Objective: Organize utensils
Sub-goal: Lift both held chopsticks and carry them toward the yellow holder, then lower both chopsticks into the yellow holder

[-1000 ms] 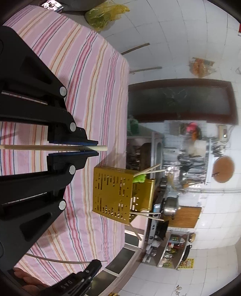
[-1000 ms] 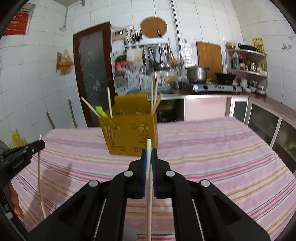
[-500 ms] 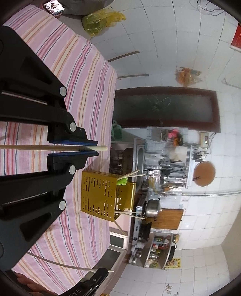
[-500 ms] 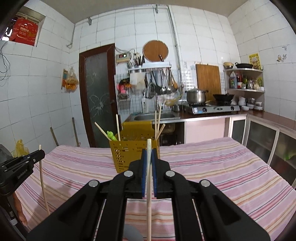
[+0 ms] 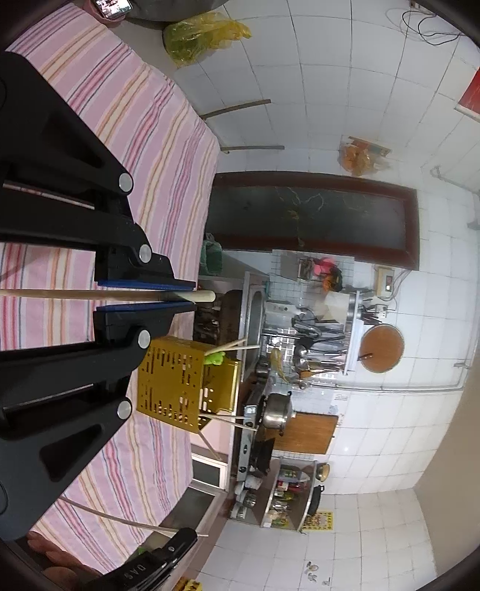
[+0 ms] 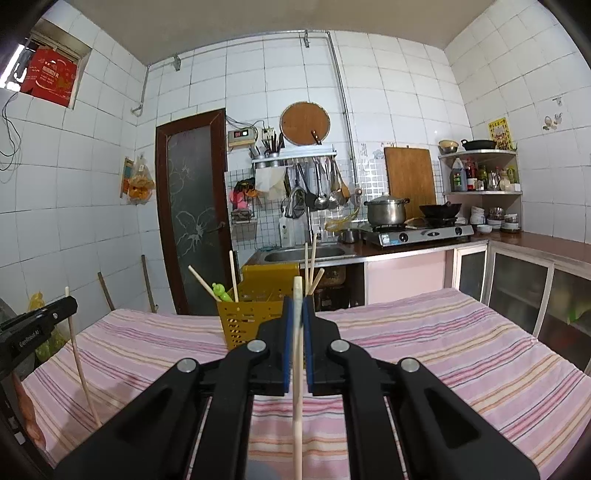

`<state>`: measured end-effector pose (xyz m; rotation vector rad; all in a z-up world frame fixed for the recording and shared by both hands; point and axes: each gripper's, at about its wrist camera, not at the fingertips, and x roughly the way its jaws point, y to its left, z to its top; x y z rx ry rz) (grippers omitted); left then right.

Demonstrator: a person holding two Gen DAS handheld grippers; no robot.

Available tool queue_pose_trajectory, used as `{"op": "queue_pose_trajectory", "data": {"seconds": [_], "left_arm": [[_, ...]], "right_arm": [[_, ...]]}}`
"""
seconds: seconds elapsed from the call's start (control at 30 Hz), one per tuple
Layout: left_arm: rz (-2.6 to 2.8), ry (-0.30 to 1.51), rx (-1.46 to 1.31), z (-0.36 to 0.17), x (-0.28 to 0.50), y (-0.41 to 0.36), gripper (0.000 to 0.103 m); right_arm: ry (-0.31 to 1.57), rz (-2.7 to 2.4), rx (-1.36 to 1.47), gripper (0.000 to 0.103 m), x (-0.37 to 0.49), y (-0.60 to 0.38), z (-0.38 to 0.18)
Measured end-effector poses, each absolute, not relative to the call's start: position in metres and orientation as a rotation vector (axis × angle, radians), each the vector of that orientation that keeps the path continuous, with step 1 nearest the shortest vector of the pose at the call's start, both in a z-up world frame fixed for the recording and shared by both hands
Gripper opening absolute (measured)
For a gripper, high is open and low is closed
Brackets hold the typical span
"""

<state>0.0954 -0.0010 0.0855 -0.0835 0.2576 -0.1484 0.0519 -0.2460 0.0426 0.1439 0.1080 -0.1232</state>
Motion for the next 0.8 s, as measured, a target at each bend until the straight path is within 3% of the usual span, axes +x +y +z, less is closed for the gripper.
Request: {"op": "queue_pose_trajectory", "data": {"seconds": [0.33,0.8], "left_arm": [[-0.188,0.211,-0.083,0.114,0.116,-0.023,0.004],[-0.299,-0.003,-0.15,0.214,0.194,-0.088,0.004]], "right_arm": [[0.067,-0.121,0.136,0.006,0.069,-0.252,0.064],[-0.084,-0.122,0.172,0.006,0.154,-0.269,0.154]]}}
